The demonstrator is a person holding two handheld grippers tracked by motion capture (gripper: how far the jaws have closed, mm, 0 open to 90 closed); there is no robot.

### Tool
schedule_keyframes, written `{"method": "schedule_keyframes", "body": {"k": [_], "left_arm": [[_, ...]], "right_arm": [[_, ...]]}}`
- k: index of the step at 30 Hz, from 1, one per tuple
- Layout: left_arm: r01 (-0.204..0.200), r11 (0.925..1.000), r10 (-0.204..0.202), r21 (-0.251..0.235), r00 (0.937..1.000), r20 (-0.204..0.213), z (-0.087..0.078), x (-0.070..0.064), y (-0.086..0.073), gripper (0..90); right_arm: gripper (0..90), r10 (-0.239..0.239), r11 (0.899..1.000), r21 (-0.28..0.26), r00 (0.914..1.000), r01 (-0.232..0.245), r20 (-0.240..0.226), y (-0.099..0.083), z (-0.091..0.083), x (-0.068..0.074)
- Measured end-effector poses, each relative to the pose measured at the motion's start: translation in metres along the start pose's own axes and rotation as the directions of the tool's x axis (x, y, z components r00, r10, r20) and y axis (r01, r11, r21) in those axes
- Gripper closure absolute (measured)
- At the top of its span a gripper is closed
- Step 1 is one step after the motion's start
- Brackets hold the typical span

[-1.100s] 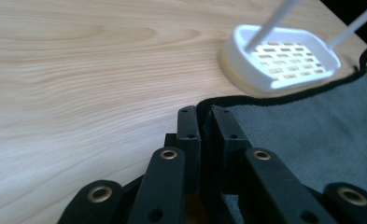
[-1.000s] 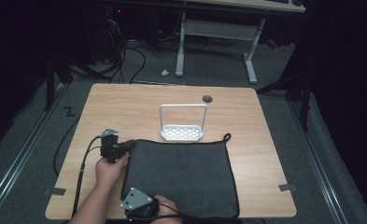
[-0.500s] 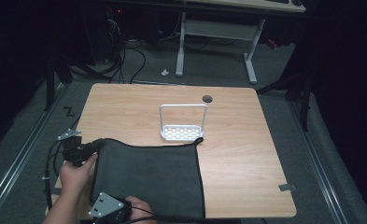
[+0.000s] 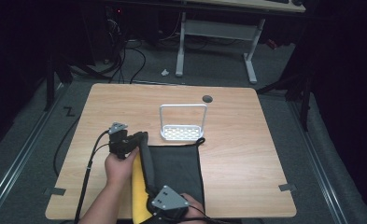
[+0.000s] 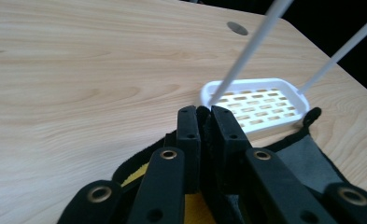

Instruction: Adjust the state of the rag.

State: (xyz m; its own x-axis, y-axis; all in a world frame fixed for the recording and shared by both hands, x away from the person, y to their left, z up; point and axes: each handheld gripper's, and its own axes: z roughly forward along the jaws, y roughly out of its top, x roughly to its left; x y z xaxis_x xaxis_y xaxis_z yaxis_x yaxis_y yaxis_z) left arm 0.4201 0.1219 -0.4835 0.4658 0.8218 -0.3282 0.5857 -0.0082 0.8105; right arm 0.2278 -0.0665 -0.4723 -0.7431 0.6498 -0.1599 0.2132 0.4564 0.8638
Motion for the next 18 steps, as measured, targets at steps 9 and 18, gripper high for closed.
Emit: {"method": "schedule_keyframes", "body": {"k": [9,18], "left_arm": [[-0.043,0.9990,0.043,0.009,0.9985,0.034,0.029,-0.044,0.006,82.3],[-0.046,0.9988,0.045,0.018,0.9964,0.072,0.049,-0.069,0.002,82.1]], "right_arm": [[83.3,0.042,0.999,0.029,0.9970,-0.044,0.066,-0.031,-0.034,-0.029],[83.2,0.075,0.994,0.067,0.9923,-0.082,0.098,-0.054,-0.052,-0.043]]}}
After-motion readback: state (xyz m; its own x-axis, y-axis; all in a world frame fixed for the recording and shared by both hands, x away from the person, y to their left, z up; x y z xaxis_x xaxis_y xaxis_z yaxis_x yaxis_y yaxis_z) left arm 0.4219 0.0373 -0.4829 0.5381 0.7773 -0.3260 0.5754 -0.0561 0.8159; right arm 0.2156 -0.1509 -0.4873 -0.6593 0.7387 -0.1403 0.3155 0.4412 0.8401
